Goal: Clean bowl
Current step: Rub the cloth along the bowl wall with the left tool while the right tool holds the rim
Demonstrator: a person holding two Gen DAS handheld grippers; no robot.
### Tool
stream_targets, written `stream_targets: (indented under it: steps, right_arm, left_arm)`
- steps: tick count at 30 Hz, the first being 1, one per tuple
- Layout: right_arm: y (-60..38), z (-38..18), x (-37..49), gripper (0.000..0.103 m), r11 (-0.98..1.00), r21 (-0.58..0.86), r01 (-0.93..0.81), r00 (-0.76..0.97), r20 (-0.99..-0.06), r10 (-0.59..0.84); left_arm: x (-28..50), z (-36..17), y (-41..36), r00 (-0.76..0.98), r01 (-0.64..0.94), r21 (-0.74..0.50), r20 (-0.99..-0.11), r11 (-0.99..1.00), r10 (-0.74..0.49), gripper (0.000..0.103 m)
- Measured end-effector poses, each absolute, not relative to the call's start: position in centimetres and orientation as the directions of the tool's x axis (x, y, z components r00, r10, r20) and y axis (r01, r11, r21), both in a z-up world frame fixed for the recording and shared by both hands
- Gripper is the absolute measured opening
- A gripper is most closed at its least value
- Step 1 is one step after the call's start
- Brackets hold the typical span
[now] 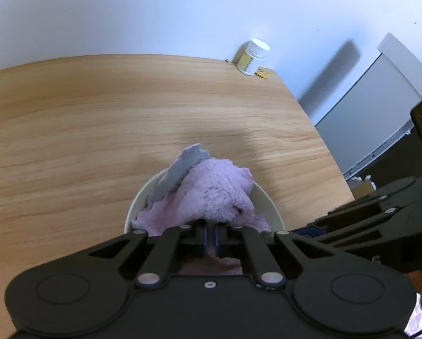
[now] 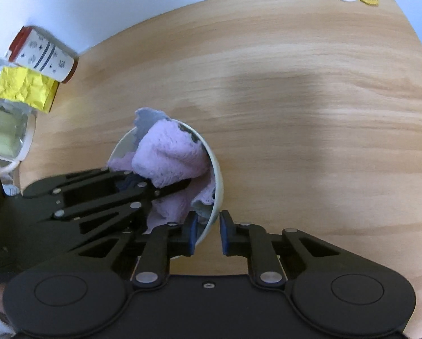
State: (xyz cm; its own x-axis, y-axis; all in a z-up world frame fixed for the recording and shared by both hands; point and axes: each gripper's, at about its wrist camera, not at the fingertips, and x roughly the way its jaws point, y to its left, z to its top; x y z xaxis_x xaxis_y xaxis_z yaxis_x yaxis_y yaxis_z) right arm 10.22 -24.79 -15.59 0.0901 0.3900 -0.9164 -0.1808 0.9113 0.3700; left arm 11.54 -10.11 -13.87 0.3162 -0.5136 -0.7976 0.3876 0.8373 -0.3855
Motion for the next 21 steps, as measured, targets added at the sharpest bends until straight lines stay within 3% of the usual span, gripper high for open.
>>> stream_targets:
  steps: [9,21]
  right_arm:
    - [-25.2,-15.4,10.5,0.021,0.864,0.369,-0.343,0.078,-0.905,0.417]
    - [-24.6,-14.8,10.4,0.023,0.822,0.317,-0.473,0.063,-0.919,0.39]
  left_arm:
    - [12.7,-14.7,-10.1,0.207,0.444,-0.462,-0.781,0.768,-0.589,0.004]
    - [15.2,-15.6,-12.6,-0.073,0.423,-0.455,-0.879,0.784,-0.471,0.005]
